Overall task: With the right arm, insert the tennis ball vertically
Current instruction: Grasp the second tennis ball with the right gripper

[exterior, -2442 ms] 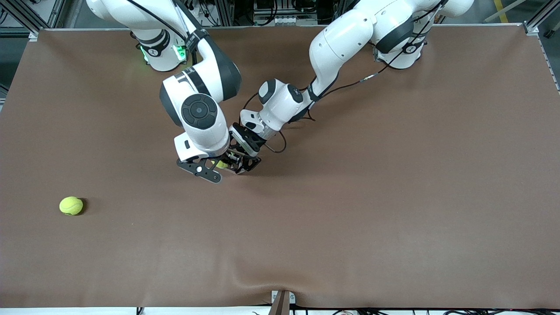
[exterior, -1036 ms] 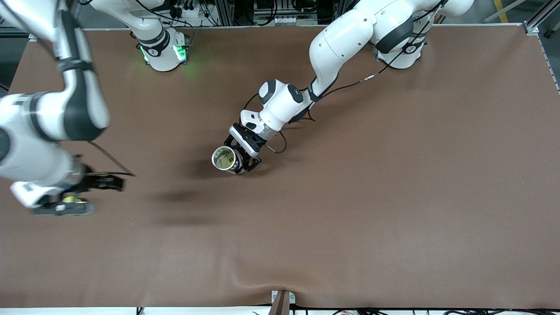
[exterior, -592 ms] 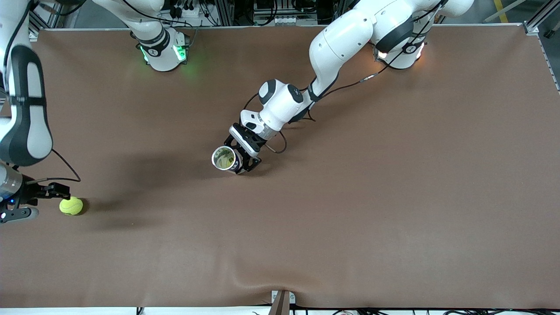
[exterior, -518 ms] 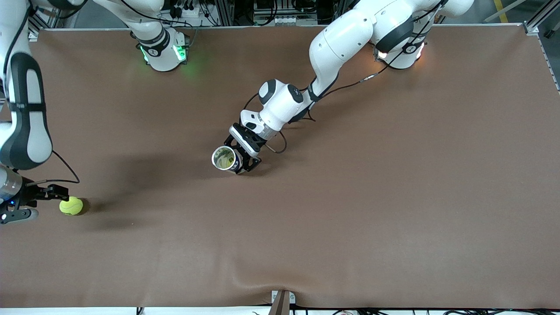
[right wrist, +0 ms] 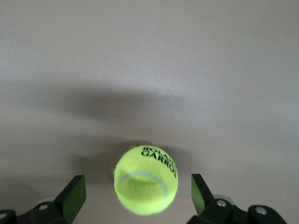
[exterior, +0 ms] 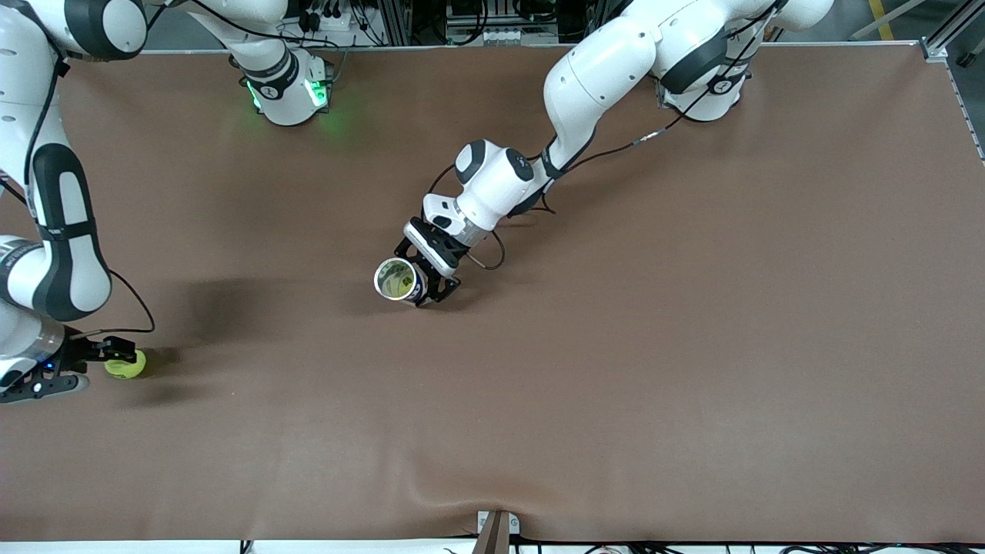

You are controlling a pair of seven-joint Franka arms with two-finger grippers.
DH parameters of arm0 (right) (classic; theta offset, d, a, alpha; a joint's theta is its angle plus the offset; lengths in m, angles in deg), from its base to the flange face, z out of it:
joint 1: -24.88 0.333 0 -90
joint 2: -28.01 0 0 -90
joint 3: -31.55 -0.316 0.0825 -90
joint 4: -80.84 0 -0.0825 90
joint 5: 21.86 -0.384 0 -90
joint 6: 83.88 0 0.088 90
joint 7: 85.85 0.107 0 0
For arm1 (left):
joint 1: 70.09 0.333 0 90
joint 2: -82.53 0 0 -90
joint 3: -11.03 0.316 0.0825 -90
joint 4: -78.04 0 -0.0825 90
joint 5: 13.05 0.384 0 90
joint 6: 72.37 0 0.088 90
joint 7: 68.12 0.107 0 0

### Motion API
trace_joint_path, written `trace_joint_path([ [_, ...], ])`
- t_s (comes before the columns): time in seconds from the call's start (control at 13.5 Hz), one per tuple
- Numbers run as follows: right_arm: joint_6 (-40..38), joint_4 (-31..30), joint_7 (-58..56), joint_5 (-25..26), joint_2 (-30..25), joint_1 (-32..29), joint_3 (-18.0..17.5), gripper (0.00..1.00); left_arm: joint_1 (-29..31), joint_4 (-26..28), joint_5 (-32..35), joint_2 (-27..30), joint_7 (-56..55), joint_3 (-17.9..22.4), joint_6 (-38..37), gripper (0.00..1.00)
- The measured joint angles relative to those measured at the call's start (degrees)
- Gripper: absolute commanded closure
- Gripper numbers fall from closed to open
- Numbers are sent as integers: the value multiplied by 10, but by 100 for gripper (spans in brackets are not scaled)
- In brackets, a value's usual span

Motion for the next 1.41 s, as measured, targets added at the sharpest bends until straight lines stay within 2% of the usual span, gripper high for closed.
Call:
trace_joint_path([
  [0.3, 40, 0, 0, 0, 29, 0, -1, 0, -5, 0, 0, 0, -10, 6, 0, 19],
  [0.96, 42, -7, -8, 0, 38, -12, -1, 0, -16, 23, 0, 0, -19, 20, 3, 19],
  [1.04, 42, -9, -8, 0, 38, -12, -1, 28, -17, 24, 0, 0, -19, 21, 4, 20],
  [1.11, 42, -12, -8, 0, 39, -12, -1, 67, -18, 24, 0, 0, -20, 24, 4, 20],
  [1.18, 42, -14, -10, 0, 40, -12, -1, 89, -20, 24, 0, 0, -22, 26, 4, 20],
  [1.26, 42, -15, -13, 0, 40, -12, -1, 100, -22, 24, 0, 0, -23, 28, 4, 20],
  [1.41, 41, -13, -20, 0, 38, -12, -2, 100, -24, 24, 0, 0, -25, 31, 4, 19],
])
